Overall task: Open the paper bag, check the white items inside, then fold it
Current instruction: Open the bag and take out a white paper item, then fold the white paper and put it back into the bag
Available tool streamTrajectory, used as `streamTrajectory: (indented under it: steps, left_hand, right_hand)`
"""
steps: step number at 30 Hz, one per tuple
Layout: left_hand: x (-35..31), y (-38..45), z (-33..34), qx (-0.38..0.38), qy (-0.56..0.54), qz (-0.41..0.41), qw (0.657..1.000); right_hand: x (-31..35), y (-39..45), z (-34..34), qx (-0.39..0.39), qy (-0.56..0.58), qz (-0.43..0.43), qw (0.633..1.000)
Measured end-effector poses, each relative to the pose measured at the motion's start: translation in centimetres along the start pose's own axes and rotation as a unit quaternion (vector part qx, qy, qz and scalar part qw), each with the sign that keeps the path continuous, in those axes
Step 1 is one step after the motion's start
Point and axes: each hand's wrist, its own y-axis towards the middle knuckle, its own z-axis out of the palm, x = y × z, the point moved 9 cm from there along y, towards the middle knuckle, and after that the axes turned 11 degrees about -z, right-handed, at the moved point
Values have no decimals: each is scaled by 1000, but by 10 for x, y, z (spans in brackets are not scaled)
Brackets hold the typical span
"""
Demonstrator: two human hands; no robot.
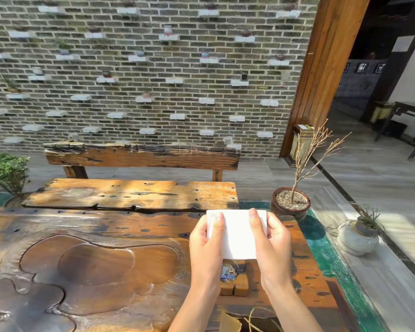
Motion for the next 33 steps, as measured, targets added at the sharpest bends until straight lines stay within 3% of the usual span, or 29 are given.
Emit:
streamTrajectory:
  steps: [8, 16, 19, 22, 25, 33]
  left_hand:
    - [-10, -3, -3, -42, 42, 72, 996]
    - [-19, 4, -5, -1, 43, 49, 998]
    - [-32, 9, 4, 97, 142, 40, 984]
    - [-34, 8, 22, 211, 240, -19, 947]
    - [-40, 11, 27, 235, 281, -38, 930]
    - [-25, 9, 3, 137, 62, -33, 988]
  right_hand:
    - [2, -2, -11, -29, -41, -13, 999]
    - [4, 4, -17, -23, -6, -3, 1000]
    - [0, 12, -15, 62, 11, 28, 998]
    - [-1, 8, 9, 251, 75, 84, 961]
    - [2, 0, 20, 319, 107, 106, 936]
    - [6, 10, 10, 160, 124, 58, 977]
